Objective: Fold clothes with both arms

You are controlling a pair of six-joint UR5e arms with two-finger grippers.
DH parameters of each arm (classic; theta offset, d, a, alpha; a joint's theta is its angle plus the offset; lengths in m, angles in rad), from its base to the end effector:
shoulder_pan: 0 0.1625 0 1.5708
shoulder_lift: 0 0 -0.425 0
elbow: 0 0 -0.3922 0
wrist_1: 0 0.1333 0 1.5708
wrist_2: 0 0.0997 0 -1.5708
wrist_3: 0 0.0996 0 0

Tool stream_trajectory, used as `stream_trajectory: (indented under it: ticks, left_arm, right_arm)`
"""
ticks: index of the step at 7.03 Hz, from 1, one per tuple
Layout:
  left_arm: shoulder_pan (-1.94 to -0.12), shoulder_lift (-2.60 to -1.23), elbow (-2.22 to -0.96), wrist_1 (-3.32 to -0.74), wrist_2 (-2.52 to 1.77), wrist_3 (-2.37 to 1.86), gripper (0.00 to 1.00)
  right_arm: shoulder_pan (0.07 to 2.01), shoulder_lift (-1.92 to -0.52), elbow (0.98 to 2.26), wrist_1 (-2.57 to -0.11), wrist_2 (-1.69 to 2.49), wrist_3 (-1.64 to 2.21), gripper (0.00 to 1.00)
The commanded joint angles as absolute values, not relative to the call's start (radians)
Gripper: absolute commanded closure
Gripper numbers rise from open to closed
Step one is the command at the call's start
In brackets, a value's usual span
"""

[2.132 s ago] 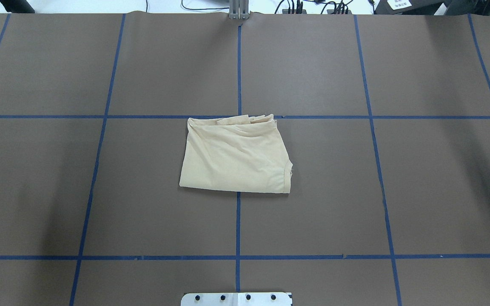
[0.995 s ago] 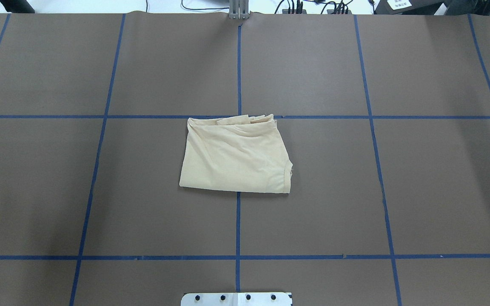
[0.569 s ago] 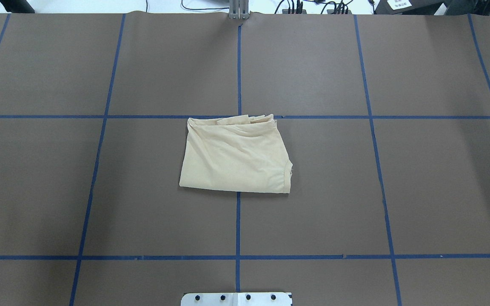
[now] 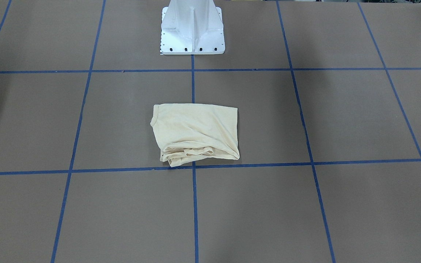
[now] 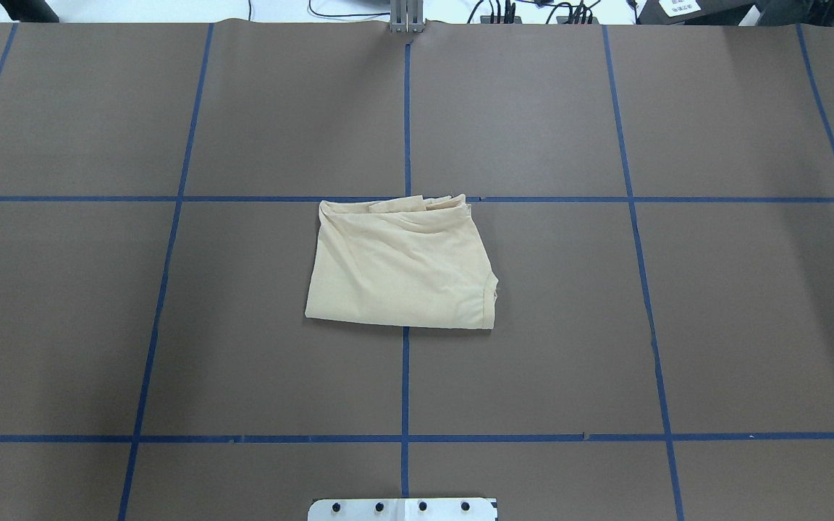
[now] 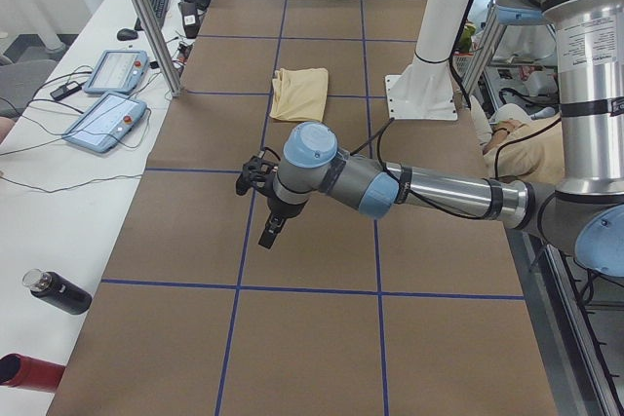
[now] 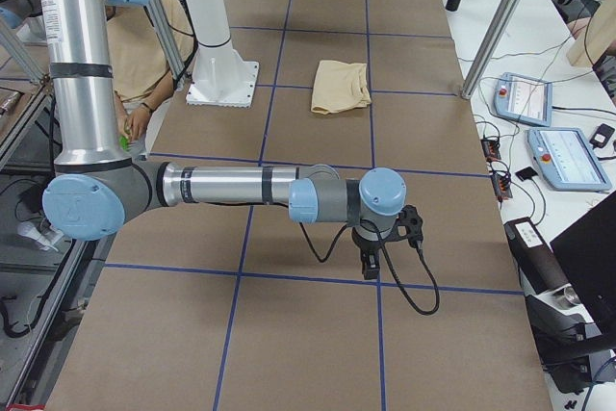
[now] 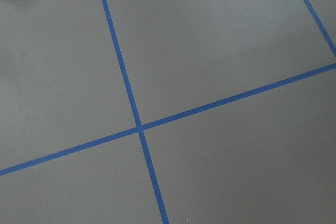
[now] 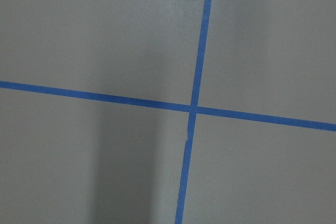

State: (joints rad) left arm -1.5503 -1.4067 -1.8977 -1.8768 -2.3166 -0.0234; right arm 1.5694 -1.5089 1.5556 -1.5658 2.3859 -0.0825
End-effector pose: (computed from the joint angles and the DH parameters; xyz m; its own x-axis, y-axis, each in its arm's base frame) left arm -0.0567 -0.4408 0.5384 0.7283 0.3006 -0.6158 -0.0013 0.8992 0.4375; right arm 0.0601 -0.5212 0.6314 0.6833 -0.1207 0.7201 0.0579 0.9921 0.1114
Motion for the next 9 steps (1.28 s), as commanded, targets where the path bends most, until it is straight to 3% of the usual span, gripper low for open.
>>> stream_trajectory:
  ticks: [1, 9]
  left_arm:
    - [-1.549, -1.416, -1.898, -1.885, -2.315, -0.023, 0.00]
    - [-1.549, -1.407, -1.936, -1.878, -2.347, -0.023, 0.00]
  right_arm:
    - [1.569, -1.511, 1.555, -1.565, 2.367, -0.083, 0.00]
    - [1.566, -1.506, 1.552, -1.563, 2.368, -0.081, 0.00]
